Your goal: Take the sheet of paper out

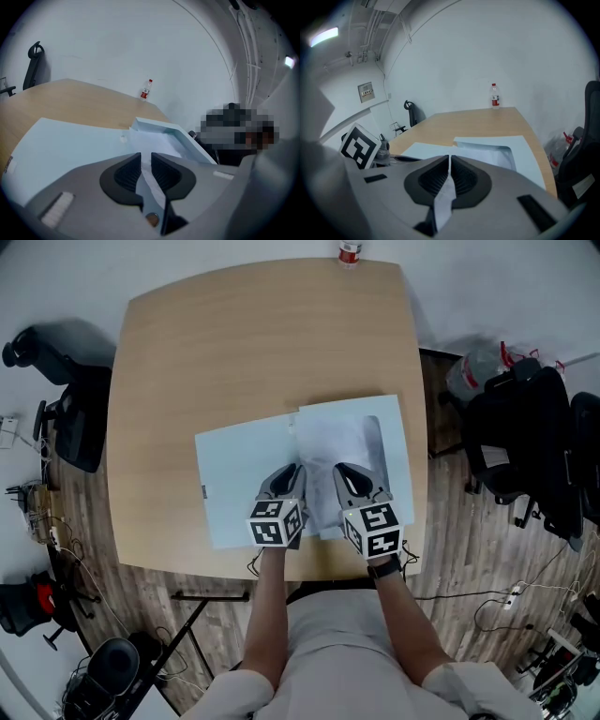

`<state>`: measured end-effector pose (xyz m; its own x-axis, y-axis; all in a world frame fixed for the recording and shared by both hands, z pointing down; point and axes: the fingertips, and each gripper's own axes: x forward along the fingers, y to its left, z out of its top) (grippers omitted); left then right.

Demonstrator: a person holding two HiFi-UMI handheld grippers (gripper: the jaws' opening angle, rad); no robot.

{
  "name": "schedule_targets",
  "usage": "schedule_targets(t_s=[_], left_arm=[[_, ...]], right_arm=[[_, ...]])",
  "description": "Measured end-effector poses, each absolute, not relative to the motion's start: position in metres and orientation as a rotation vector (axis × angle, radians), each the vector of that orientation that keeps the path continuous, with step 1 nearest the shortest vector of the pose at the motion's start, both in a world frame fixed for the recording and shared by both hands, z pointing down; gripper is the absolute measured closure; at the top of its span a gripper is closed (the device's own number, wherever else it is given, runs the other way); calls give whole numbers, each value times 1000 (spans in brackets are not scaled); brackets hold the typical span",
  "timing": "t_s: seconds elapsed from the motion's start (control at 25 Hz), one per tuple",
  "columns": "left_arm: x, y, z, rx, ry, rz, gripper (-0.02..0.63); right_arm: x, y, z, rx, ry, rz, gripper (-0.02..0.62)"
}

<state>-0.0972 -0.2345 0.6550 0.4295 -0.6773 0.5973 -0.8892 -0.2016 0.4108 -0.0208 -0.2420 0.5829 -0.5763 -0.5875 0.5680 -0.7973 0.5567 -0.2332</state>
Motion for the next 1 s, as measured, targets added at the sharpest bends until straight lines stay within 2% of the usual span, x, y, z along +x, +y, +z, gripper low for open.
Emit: schedule_targets(t_s=[0.2,0.44,1.0], left_arm=[[-91,-234,668,1947,-1292,425,475],[-84,-233,678,1933,-1216,428,416],[-74,-231,694,1897,-1101,456,414]], right_arm=[[-17,-243,587,1120,-2353,670,576],[-18,-245,591,1114,-2345,674,575],[-12,-250,594,1122,-2352,721,577]])
